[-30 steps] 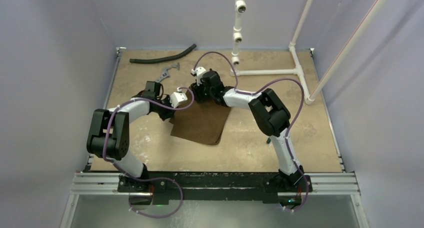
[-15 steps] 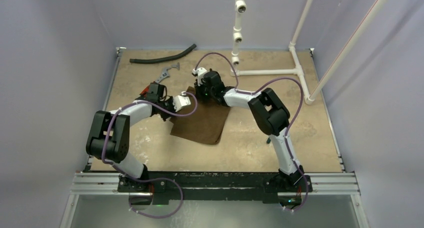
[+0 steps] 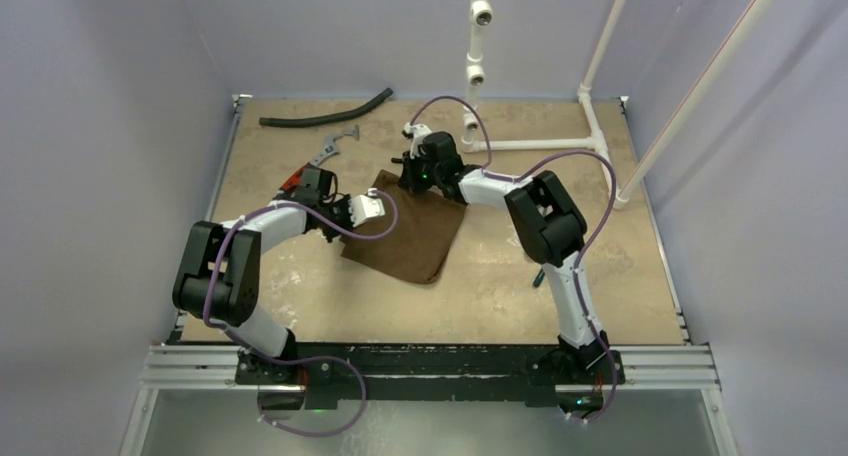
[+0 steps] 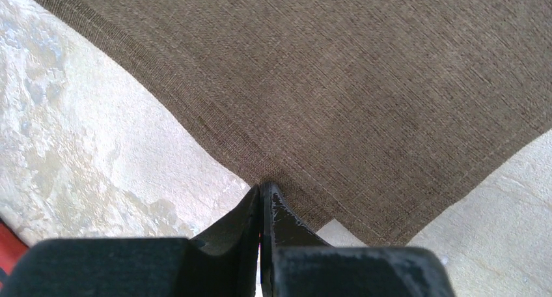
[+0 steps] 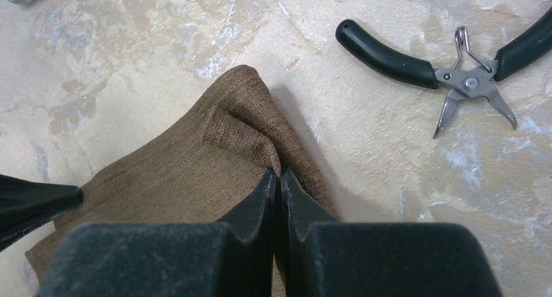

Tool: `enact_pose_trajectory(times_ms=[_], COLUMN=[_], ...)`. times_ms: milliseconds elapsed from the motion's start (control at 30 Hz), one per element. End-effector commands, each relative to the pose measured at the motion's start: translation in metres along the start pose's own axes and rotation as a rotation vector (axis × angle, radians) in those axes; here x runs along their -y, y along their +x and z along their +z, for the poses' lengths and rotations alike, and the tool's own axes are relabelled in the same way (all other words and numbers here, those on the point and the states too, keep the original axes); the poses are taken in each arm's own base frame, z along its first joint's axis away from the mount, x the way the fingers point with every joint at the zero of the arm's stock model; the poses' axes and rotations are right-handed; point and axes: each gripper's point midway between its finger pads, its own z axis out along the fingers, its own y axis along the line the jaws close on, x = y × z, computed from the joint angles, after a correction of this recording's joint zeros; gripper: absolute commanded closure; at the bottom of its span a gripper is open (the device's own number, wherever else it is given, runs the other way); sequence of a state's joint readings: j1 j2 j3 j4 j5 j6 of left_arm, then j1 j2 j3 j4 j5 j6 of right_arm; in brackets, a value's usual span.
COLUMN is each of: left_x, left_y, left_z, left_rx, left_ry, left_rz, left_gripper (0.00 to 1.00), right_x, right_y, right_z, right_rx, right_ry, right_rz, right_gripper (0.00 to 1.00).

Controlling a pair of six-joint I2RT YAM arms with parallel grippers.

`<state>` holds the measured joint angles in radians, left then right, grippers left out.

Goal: Fold the napkin into a case and place the utensils inside
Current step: Pick up the lower triangle-folded napkin from the center of the board.

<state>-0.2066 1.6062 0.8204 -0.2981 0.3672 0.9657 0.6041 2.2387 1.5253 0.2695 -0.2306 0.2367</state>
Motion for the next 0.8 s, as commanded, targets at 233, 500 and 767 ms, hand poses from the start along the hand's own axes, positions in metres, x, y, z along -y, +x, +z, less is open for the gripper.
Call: enact_pose_trajectory(times_ms=[233, 500, 767], left_x=[0.055, 0.050, 0.026], left_y=[0.037, 0.035, -0.008], left_z=[-0.002, -0.005, -0.037], left_rx=[-0.135, -0.143, -0.061], left_ry=[0.217, 0.206, 0.195], left_rz=[-0.004, 0.009, -0.091], left_gripper=[1.00, 1.00, 0.74], right_x=[0.012, 0.015, 0.009], right_y=[-0.022, -0.032, -0.075], right_z=[0.023, 0.029, -0.015], right_rx=[0.066, 0.113, 0.179], right_ry=[0.060, 0.090, 0.158], right_rz=[0.056, 0.058, 0.045], right_gripper=[0.93, 0.72, 0.36])
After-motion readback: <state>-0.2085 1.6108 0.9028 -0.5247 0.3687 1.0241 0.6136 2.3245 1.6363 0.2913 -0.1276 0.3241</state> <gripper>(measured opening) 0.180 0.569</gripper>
